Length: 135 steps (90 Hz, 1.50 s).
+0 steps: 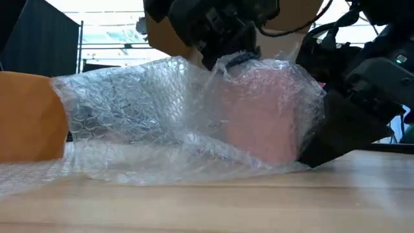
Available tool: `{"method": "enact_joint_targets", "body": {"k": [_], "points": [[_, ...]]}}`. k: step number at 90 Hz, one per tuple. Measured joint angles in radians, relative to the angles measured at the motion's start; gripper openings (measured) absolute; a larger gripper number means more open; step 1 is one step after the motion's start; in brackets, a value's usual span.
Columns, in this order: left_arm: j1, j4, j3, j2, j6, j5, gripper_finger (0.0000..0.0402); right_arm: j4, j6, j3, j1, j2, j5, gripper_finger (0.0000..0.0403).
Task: Wrap mug
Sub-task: Wrap the pink cup with the bubble wrap
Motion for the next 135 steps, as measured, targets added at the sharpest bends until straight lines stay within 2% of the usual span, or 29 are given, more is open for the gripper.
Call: {"method": "enact_joint_targets", "body": {"k": [10, 21, 63, 73, 81, 87, 97, 106, 118, 135], "points": [[0.001, -0.070, 0.041, 0.000, 0.001, -0.002, 0.0127, 0.000, 0.000, 0.000, 0.000, 0.000, 0.000, 0.0215], [0.000, -0.156, 0.103, 0.000, 0.047, -0.013, 0.0145, 0.000, -0.001, 0.000, 0.000, 0.000, 0.001, 0.0215], [-0.008, -0.401, 0.281, -0.002, 0.080, -0.061, 0.0148, 0.000, -0.002, 0.000, 0.000, -0.001, 0.001, 0.0215], [-0.009, -0.491, 0.346, -0.003, 0.074, -0.114, 0.0148, 0.000, -0.003, 0.000, 0.000, -0.001, 0.001, 0.0215], [-0.008, -0.568, 0.399, -0.003, 0.065, -0.211, 0.0148, 0.000, -0.004, 0.000, 0.000, -0.001, 0.001, 0.0215], [-0.008, -0.641, 0.427, -0.005, 0.026, -0.288, 0.0148, 0.000, -0.004, 0.000, 0.000, -0.001, 0.001, 0.0215], [-0.001, -0.768, 0.426, -0.028, -0.063, -0.341, 0.0148, 0.000, -0.004, 0.000, 0.000, -0.001, 0.001, 0.0215], [0.009, -0.858, 0.386, -0.070, -0.152, -0.358, 0.0148, 0.000, -0.008, 0.000, 0.000, -0.001, 0.001, 0.0215], [0.017, -0.799, 0.228, -0.193, -0.247, -0.392, 0.0148, 0.000, -0.020, 0.000, 0.000, -0.001, 0.001, 0.0215], [0.026, -0.505, -0.148, -0.423, -0.413, -0.393, 0.0148, 0.000, -0.026, 0.000, 0.000, -0.001, 0.001, 0.0215]]}}
